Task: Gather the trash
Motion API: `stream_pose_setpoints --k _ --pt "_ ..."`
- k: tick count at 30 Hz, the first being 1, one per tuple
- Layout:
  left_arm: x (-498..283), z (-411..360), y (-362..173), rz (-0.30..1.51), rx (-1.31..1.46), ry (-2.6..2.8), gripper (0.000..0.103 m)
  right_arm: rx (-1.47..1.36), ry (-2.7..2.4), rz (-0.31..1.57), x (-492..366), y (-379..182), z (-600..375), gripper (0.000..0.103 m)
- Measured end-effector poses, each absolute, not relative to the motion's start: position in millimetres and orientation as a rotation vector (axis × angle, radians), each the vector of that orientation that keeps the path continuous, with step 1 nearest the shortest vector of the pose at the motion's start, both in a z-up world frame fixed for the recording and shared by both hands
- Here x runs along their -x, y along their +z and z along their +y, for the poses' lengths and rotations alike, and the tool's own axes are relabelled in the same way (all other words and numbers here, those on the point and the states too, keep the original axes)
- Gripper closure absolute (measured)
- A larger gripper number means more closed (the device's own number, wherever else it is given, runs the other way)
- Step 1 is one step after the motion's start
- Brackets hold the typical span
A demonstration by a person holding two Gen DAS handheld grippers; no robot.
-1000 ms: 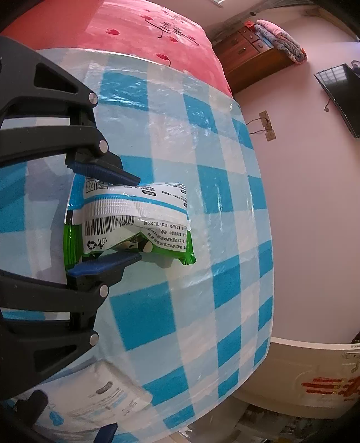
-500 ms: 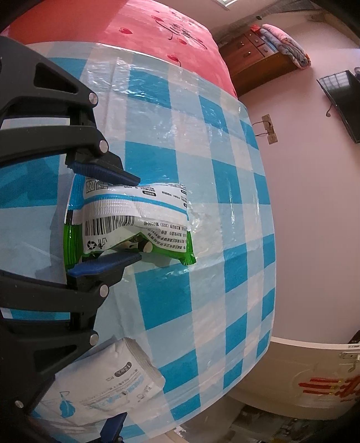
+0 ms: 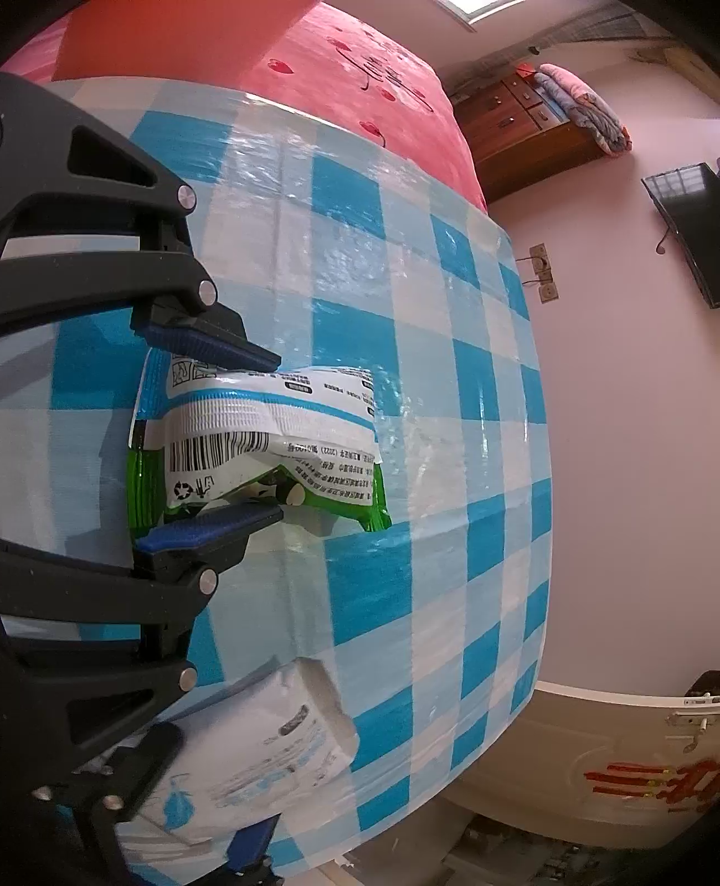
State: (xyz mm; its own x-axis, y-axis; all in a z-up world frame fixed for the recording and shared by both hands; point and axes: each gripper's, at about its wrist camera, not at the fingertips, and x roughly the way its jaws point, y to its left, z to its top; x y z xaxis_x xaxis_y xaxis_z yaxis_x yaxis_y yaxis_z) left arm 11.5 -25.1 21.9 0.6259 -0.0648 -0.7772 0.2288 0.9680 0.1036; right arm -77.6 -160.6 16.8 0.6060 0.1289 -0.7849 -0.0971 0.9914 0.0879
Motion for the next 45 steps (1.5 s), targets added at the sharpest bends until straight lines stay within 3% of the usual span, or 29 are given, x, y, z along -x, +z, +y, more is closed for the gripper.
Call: stream_pose_setpoints --k 45 --pt "56.1 44.0 28.8 0.860 -0.080 -0.261 0.056 -0.020 0.076 0.869 99.9 29.4 -129.5 0.028"
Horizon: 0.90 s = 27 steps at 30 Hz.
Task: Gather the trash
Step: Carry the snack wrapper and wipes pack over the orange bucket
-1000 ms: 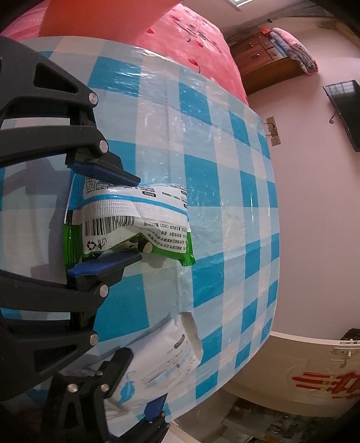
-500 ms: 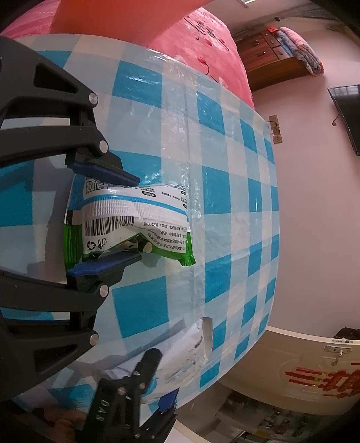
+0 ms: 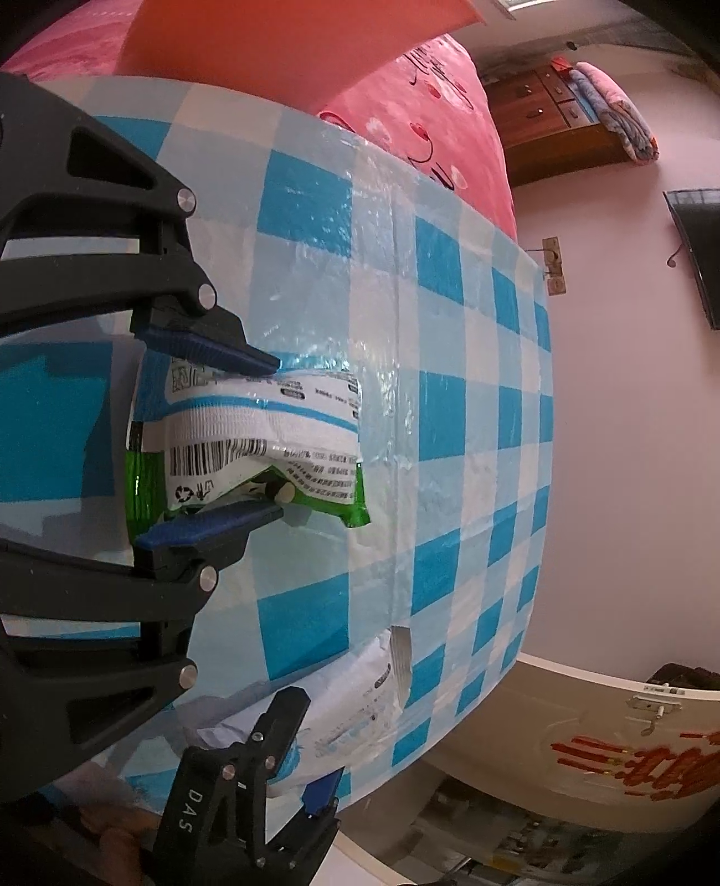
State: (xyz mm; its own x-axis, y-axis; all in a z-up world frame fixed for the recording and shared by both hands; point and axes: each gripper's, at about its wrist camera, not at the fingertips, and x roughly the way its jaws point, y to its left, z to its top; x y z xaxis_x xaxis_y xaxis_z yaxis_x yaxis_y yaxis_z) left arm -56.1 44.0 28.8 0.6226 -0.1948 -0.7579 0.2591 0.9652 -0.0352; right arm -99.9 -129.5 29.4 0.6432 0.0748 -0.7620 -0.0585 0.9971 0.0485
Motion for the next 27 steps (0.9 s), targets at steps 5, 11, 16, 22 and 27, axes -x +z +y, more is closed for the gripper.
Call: stream_pose_setpoints --k 5,11,16,22,27 --pt "60.1 52.3 29.2 0.859 -0.066 -0.264 0.056 -0.014 0.086 0.873 102.1 31.8 -121.8 0.028" --pt "65.1 61.5 28.9 0.859 -0.048 -0.272 0.056 -0.006 0.097 0.874 107.3 35.5 -113.6 0.028" --pt "68.4 70.2 29.4 0.862 -0.011 -0.283 0.058 0.003 0.111 0.857 111.4 44.2 -106.2 0.028" --pt "73.0 80.9 31.0 0.864 0.030 -0.286 0.059 0.007 0.140 0.841 116.1 55.3 -95.6 0.028" --pt "79.2 92.2 37.2 0.846 0.061 -0.286 0.060 0.009 0.167 0.835 118.2 62.7 -85.1 0.028"
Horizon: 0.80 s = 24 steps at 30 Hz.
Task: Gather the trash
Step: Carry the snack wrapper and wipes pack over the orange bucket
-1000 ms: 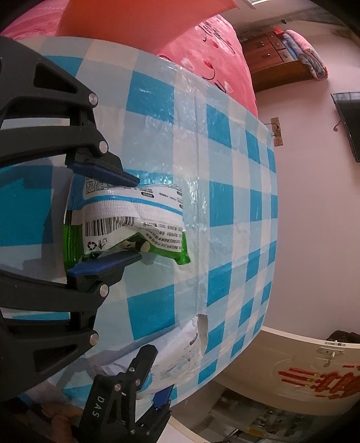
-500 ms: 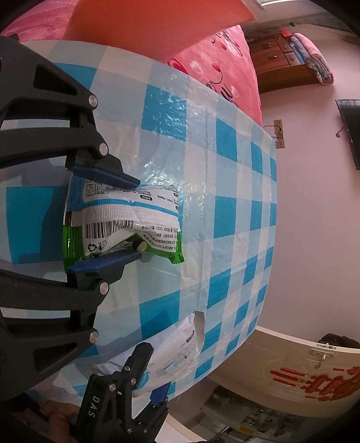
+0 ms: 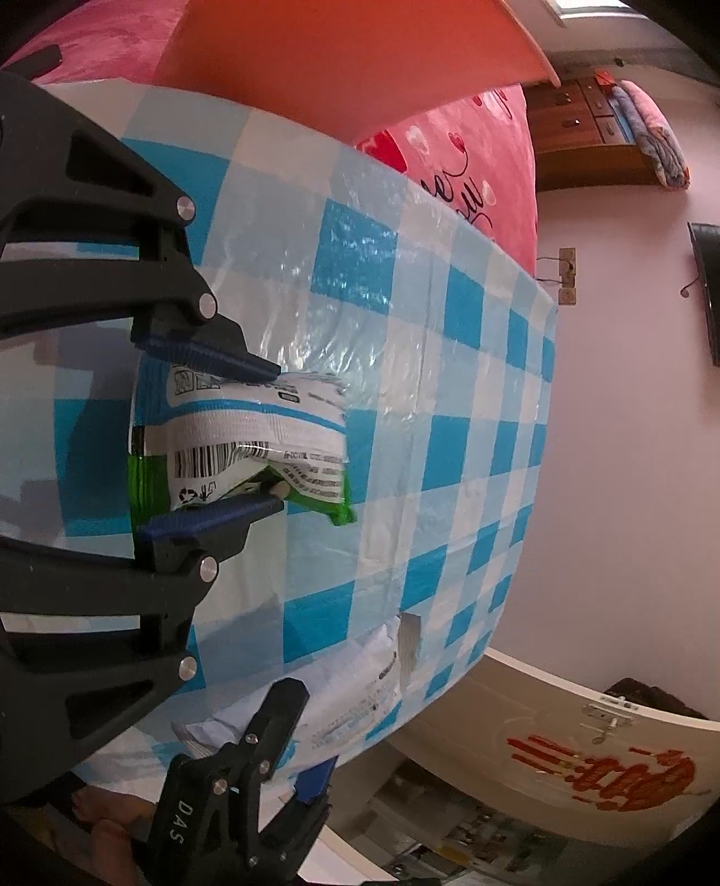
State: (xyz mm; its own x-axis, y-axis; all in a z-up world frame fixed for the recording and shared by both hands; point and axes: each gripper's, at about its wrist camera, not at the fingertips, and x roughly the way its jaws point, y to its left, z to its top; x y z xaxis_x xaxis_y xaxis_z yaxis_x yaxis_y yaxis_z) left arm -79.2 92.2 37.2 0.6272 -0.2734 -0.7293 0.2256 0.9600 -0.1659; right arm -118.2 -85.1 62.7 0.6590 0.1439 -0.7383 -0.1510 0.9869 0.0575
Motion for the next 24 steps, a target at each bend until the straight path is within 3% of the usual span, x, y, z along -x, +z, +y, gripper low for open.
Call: stream_pose_setpoints --k 13,15,18,23,24 --pt "88.4 106.7 36.6 0.857 0.074 -0.316 0.061 0.046 0.207 0.830 123.2 69.7 -59.9 0.028" --pt "87.9 105.2 34.3 0.871 0.064 -0.323 0.058 0.049 0.208 0.827 124.3 70.9 -57.9 0.028" --pt "84.2 105.4 30.0 0.879 0.069 -0.311 0.040 0.048 0.208 0.827 124.8 71.1 -57.9 0.028" --pt "75.8 95.7 20.7 0.914 0.048 -0.300 0.039 0.045 0.205 0.833 124.1 70.0 -58.2 0.028" --pt "75.5 92.7 20.4 0.907 0.033 -0.291 0.043 0.044 0.205 0.833 124.2 69.8 -58.7 0.028"
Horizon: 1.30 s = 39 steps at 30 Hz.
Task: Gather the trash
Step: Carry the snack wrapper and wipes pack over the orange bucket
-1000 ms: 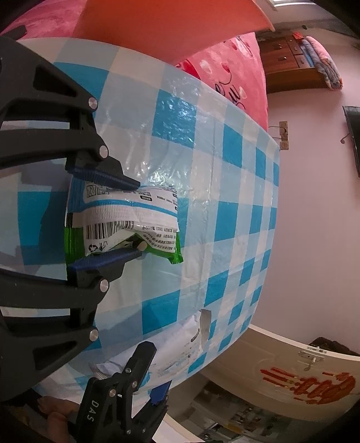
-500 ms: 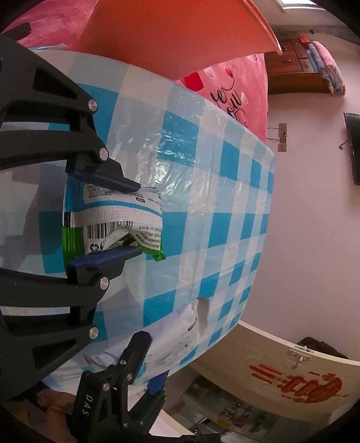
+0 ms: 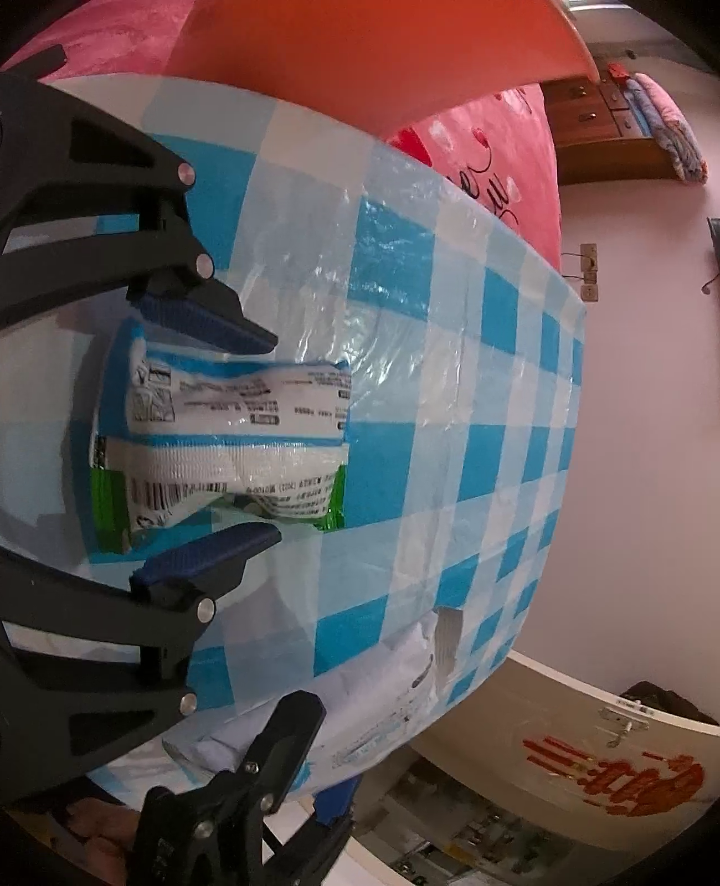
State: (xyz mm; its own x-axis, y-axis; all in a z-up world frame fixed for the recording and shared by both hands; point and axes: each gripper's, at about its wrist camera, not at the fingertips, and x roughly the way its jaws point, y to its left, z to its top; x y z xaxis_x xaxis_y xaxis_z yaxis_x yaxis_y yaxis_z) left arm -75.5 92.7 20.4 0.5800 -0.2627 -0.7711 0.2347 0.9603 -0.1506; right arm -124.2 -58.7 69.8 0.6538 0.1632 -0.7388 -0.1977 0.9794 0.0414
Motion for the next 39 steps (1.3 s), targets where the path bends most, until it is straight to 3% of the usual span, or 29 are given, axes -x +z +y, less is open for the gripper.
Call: stream_pose_setpoints --k 3,9,39 --pt "73.7 91.1 21.2 0.908 0.037 -0.284 0.057 0.044 0.205 0.833 124.2 69.9 -58.7 0.028" --pt "75.1 99.1 25.8 0.902 0.071 -0.280 0.065 0.047 0.209 0.826 123.3 71.6 -58.0 0.028" --pt "94.8 202.4 157.8 0.612 0.107 -0.070 0.066 0.083 0.438 0.760 90.7 151.4 30.8 0.028"
